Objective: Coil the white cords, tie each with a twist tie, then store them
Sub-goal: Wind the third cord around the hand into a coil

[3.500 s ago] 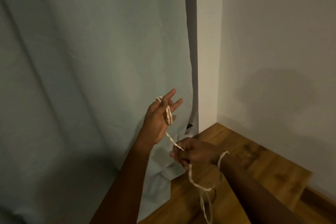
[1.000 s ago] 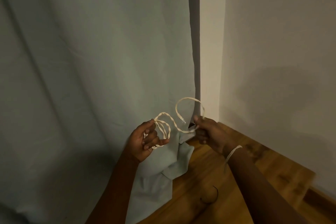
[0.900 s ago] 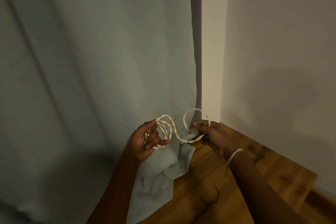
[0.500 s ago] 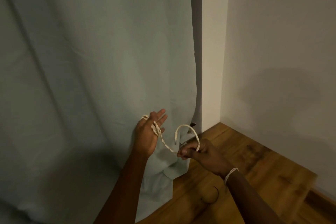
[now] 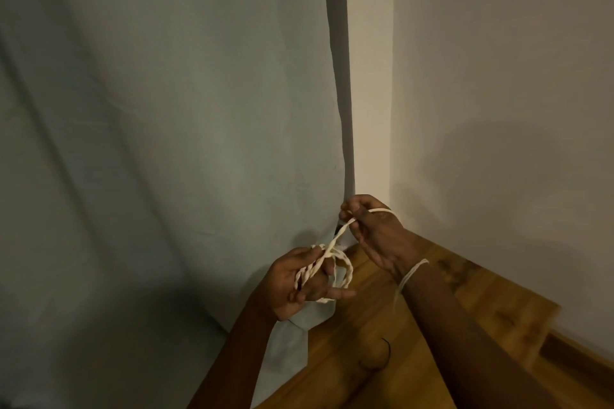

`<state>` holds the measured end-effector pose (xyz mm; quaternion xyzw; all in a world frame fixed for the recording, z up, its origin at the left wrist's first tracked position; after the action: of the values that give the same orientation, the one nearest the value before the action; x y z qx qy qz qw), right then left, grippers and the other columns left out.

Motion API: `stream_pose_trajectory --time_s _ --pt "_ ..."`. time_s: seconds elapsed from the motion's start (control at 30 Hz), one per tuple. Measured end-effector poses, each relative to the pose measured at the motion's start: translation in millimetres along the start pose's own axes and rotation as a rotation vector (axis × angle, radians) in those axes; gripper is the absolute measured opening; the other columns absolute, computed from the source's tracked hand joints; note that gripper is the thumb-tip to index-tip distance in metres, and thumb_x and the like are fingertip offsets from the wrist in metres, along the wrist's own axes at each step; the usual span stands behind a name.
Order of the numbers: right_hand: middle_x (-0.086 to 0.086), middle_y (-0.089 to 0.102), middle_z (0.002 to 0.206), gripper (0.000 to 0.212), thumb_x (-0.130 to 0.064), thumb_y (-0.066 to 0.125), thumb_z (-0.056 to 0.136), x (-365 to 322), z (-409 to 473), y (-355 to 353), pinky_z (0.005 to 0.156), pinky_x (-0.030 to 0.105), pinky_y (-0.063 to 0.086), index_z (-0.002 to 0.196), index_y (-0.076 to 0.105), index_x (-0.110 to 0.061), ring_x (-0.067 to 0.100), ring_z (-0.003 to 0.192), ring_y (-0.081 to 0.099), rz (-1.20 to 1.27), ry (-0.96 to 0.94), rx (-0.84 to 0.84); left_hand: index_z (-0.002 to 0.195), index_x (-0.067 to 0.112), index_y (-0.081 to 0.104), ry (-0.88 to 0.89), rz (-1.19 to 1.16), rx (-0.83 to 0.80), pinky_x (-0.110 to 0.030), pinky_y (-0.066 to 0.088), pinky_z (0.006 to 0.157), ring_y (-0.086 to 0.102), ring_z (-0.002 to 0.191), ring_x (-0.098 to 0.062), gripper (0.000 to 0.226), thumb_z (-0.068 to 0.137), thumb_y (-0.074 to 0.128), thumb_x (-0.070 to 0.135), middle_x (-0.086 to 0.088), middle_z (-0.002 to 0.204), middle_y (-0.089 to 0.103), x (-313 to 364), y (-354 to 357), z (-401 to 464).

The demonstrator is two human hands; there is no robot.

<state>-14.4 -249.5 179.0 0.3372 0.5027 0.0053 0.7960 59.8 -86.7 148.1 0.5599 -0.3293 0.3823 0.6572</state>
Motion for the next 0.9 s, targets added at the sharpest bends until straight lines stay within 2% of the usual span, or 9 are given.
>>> stream_pose_trajectory --time_s 0.17,0.23,0.33,0.43,0.57,0.63,0.73,0.83,0.9 --pt "0.010 0.065 0.079 0.038 -0.036 0.084 0.072 41 -7 13 0.067 0.030 0.055 0.090 0.067 -0.008 0.019 0.070 0.063 0.186 0.339 0.009 0.099 -0.002 0.064 0.187 -0.202 -0.066 -0.057 0.027 0.115 0.061 0.047 -0.013 0.038 0.104 0.038 0.026 -0.007 0.051 0.062 13 9 4" --pt "0.002 0.060 0.064 0.047 -0.058 0.070 0.068 58 -20 18 0.052 0.022 0.044 0.080 0.066 -0.013 0.013 0.058 0.055 0.056 0.526 0.007 0.101 -0.008 0.061 0.234 -0.206 -0.030 -0.056 0.025 0.115 0.064 0.053 -0.017 0.040 0.104 0.040 0.025 -0.012 0.056 0.064 17 12 5" --pt "0.004 0.057 0.064 0.088 -0.094 0.034 0.067 67 -43 24 0.050 0.019 0.035 0.072 0.066 -0.012 0.011 0.055 0.048 -0.121 0.736 -0.119 0.082 -0.002 0.052 0.262 0.056 0.286 -0.056 0.046 0.100 0.036 0.031 -0.009 0.031 0.093 0.059 0.027 -0.005 0.037 0.041 16 1 3" --pt "0.016 0.068 0.079 0.106 -0.092 0.015 0.075 57 -57 31 0.059 0.024 0.050 0.089 0.072 -0.004 0.021 0.065 0.064 -0.291 0.770 -0.167 0.073 0.006 0.049 0.262 0.203 0.418 -0.046 0.048 0.082 0.026 0.030 -0.009 0.036 0.093 0.057 0.034 -0.002 0.036 0.034 16 -12 -2" --pt "0.015 0.077 0.089 0.057 -0.057 0.048 0.096 6 -82 36 0.071 0.032 0.062 0.108 0.069 -0.005 0.027 0.078 0.076 -0.815 0.644 -0.265 0.073 0.008 0.048 0.263 0.227 0.497 -0.047 0.053 0.081 0.024 0.030 -0.007 0.033 0.099 0.046 0.028 0.000 0.036 0.030 21 -20 -11" --pt "0.000 0.074 0.067 0.036 -0.043 0.058 0.095 -26 -82 38 0.060 0.020 0.056 0.087 0.074 -0.011 0.012 0.059 0.071 -1.051 0.269 -0.296 0.074 0.007 0.046 0.244 0.224 0.490 -0.053 0.053 0.087 0.027 0.030 -0.006 0.032 0.102 0.039 0.021 0.000 0.036 0.031 21 -17 -13" --pt "-0.010 0.067 0.069 0.041 -0.054 0.053 0.091 -43 -60 39 0.062 0.012 0.047 0.080 0.070 -0.018 0.004 0.064 0.062 -1.092 -0.368 0.032 0.074 0.007 0.044 0.207 0.183 0.414 -0.051 0.055 0.085 0.029 0.029 -0.005 0.033 0.103 0.036 0.021 0.002 0.035 0.033 22 -12 -8" --pt "-0.010 0.065 0.123 0.052 -0.062 0.035 0.093 -13 -39 35 0.098 0.024 0.048 0.124 0.063 -0.030 0.001 0.110 0.060 -0.919 -0.207 -0.023 0.070 0.008 0.056 0.221 0.058 0.306 -0.038 0.059 0.072 0.030 0.027 -0.004 0.042 0.102 0.032 0.023 0.003 0.033 0.036 22 4 2" --pt "-0.004 0.066 0.129 0.061 -0.064 0.029 0.093 14 -35 30 0.106 0.035 0.048 0.130 0.061 -0.029 0.012 0.119 0.062 -0.702 0.006 -0.099 0.068 0.015 0.068 0.243 0.004 0.261 -0.029 0.056 0.066 0.033 0.027 -0.003 0.053 0.101 0.028 0.026 0.005 0.032 0.040 19 16 7"
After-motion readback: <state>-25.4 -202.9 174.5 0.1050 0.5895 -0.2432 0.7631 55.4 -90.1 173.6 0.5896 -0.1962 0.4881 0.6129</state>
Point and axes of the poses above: each hand's wrist, its own z-axis towards the middle knuckle, its own y-axis out of the palm, x = y × z, the point moved 2 cm from there along z, towards the middle knuckle
